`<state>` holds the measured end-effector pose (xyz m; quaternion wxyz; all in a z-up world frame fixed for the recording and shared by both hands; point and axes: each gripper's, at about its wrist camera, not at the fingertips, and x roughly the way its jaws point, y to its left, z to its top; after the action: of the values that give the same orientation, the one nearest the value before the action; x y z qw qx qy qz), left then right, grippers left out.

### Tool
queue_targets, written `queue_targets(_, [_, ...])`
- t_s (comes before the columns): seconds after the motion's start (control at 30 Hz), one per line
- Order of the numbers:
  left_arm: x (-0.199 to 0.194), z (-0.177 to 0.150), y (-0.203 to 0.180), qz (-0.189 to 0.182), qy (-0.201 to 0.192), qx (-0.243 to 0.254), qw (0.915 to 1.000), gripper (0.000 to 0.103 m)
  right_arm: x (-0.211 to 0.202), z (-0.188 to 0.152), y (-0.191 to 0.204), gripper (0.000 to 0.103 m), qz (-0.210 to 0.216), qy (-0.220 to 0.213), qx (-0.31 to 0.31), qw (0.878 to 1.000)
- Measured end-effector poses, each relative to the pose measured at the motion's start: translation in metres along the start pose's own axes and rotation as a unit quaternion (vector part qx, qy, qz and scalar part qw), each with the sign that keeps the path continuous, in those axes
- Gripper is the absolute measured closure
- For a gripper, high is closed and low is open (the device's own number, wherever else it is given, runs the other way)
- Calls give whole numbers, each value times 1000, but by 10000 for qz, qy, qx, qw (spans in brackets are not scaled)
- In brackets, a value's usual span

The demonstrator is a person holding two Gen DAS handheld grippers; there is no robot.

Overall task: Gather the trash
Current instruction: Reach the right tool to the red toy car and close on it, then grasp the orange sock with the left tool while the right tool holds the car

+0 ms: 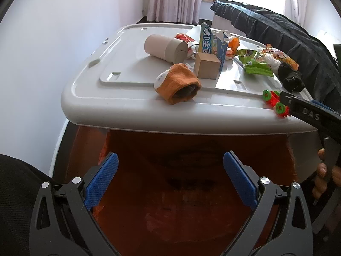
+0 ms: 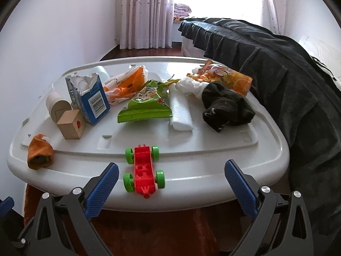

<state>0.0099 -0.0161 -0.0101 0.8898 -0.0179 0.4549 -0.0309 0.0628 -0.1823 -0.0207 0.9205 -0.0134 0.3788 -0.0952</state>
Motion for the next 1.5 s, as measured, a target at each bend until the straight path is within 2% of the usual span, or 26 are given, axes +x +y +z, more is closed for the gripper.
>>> queue_targets(0.4, [-7, 2, 4, -86, -12, -102, 9999, 7, 28, 7, 7, 6, 226, 227, 121, 9994])
queue_targets(0.47, [-7, 2, 5, -79, -21, -98, 9999, 7, 31, 8, 10, 9, 238, 253, 57, 9994])
queue_targets(0.6, [-8, 1, 5, -97, -17, -107, 9999, 7, 42, 3, 18, 29, 263, 446, -119, 9986])
queue_targets(0.7, [-8, 1, 5, -110, -12, -106, 9999, 7, 44, 0, 13, 26, 414, 371, 102, 9984])
queue_targets(0.97, [-5, 0, 1, -22, 0, -12, 10000, 7, 44, -3, 13, 24, 418, 280, 63, 9987])
queue_targets(1.0, [-5, -1, 0, 12, -8, 10, 10000, 7, 43, -3, 13, 32, 456, 270, 71, 9986])
queue_targets(1.03, [-5, -1, -1, 36, -16, 26, 10000, 7, 40, -4, 16, 48, 509, 242, 19, 9984])
queue_targets(1.07, [-5, -2, -1, 65, -29, 50, 10000, 7, 37, -5, 20, 59, 622, 211, -55, 9978])
queue_targets(1.1, [-4, -2, -2, 90, -40, 67, 9999, 7, 35, -5, 24, 66, 660, 197, -135, 9975])
queue_targets(1.33, [-3, -5, 5, 339, -147, 88, 9993, 7, 30, -3, 8, 66, 938, 291, 288, 9947])
queue_targets(1.5, [-8, 1, 6, 411, -362, 165, 9984, 7, 11, 4, -6, 66, 1110, 79, 549, 9923])
